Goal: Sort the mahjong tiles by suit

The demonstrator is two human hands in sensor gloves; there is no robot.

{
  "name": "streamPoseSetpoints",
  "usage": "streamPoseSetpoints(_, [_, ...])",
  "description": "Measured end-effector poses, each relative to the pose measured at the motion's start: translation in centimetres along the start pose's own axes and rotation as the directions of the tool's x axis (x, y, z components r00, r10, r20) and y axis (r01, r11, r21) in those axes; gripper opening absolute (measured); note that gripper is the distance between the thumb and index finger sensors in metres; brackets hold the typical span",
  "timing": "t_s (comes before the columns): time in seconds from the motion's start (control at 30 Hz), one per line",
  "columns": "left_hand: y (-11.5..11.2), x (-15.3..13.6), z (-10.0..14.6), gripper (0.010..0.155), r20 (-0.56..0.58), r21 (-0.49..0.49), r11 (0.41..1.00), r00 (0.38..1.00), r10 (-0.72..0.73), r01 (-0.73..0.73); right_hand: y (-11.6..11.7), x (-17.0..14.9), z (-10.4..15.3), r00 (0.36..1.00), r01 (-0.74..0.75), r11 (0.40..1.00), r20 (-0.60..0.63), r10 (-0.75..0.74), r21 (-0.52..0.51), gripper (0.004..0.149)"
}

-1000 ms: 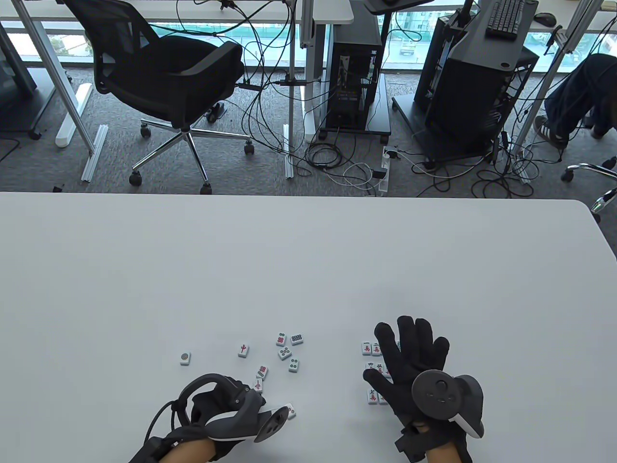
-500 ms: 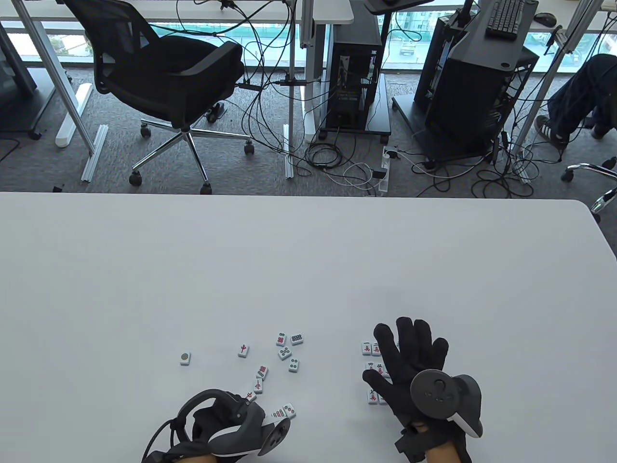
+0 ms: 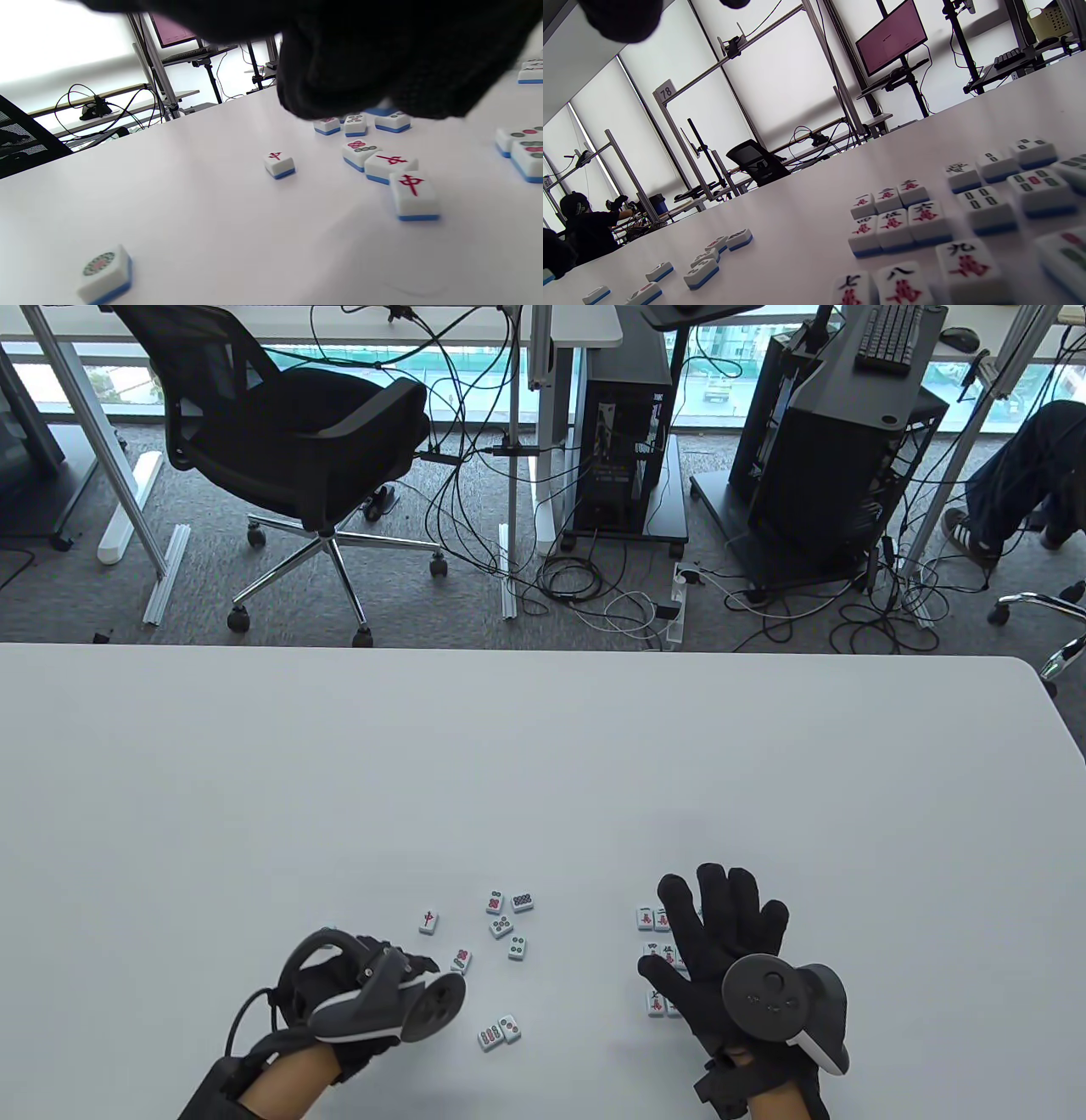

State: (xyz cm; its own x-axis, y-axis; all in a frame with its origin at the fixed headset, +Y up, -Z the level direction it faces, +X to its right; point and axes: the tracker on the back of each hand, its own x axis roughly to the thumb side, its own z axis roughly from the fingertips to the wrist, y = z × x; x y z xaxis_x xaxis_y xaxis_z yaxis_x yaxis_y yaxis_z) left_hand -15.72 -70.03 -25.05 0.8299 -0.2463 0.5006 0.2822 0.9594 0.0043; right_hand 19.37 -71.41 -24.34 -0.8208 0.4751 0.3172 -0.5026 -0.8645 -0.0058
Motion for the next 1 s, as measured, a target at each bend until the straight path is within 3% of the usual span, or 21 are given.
streamPoseSetpoints(0.13, [-0.1, -3.5, -1.0, 0.059, -0.060, -0.022, 0.998, 0.997, -0.058, 0.056, 0.0, 0.0, 0.0, 1.000, 0.002, 1.000, 0.003, -0.002, -0.001, 0.076])
streamPoseSetpoints(0.33, [-3.2, -6.8, -2.8, 0.059, -0.171, -0.127, 0.992, 0.985, -0.023, 0.001, 0.1, 0.0, 0.0, 1.000, 0.004, 1.000, 0.004, -0.004, 0.004, 0.076])
streamPoseSetpoints(0.5, [-5.3, -7.2, -3.3, 0.058, -0.193, -0.181, 0.983, 0.981, -0.020, -0.015, 0.1, 0.0, 0.0, 1.000, 0.006, 1.000, 0.003, -0.006, 0.007, 0.076])
streamPoseSetpoints(1.0, [-7.4, -7.4, -3.1, 0.056, -0.218, -0.255, 0.964, 0.968, -0.127, 0.069, 0.1, 0.0, 0.0, 1.000, 0.002, 1.000, 0.000, -0.002, 0.007, 0.076])
